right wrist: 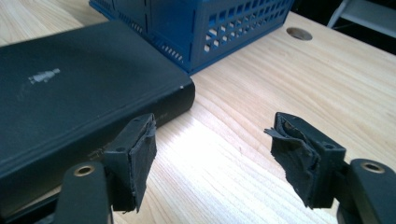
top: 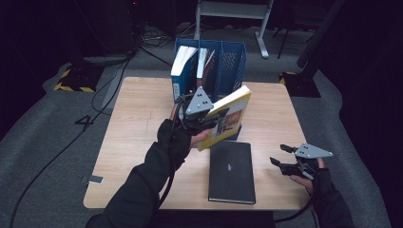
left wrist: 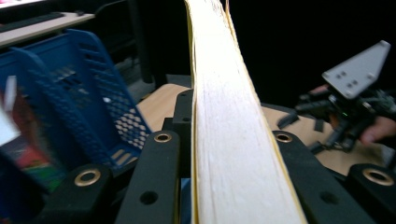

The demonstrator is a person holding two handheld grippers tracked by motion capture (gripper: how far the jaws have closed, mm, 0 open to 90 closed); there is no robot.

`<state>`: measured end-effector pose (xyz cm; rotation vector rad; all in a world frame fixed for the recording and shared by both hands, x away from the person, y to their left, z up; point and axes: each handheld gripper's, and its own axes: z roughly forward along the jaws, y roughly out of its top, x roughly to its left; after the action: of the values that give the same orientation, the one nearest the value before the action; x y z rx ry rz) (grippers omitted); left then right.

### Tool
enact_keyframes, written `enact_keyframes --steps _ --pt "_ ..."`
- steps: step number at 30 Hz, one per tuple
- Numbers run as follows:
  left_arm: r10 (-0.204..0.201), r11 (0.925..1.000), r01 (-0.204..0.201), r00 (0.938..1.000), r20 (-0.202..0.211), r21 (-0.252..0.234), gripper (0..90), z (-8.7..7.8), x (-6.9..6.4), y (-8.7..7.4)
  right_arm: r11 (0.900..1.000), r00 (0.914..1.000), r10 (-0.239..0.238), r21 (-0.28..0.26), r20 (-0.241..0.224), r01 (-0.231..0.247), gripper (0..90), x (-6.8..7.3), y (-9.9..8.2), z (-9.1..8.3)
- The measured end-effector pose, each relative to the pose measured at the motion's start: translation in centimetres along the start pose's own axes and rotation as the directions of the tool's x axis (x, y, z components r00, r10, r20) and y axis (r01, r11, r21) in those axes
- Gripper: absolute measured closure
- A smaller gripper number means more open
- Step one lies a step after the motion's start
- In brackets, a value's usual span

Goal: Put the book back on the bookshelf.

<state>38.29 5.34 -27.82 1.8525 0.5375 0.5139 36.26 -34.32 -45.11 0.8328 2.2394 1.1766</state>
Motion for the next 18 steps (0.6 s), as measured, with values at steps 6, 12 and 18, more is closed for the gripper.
enact_keyframes --steps 6,12,18 --pt "-0.047 0.9989 0.046 0.9939 -0.1 -0.014 75.0 -0.6 2.1 0.8 0.9997 1.0 0.005 0.024 0.002 -0.005 31.9 0.0 -0.1 0.4" --pt "-0.081 0.9961 0.087 0.9767 -0.199 0.018 75.0 -0.2 3.4 1.1 0.9995 1.0 0.003 0.03 0.003 -0.003 31.9 0.0 -0.3 0.6" --pt "-0.134 0.988 0.15 0.9493 -0.285 0.035 75.0 1.5 4.8 1.3 0.9991 1.0 0.0 0.043 0.006 0.0 32.1 0.2 -0.3 0.9"
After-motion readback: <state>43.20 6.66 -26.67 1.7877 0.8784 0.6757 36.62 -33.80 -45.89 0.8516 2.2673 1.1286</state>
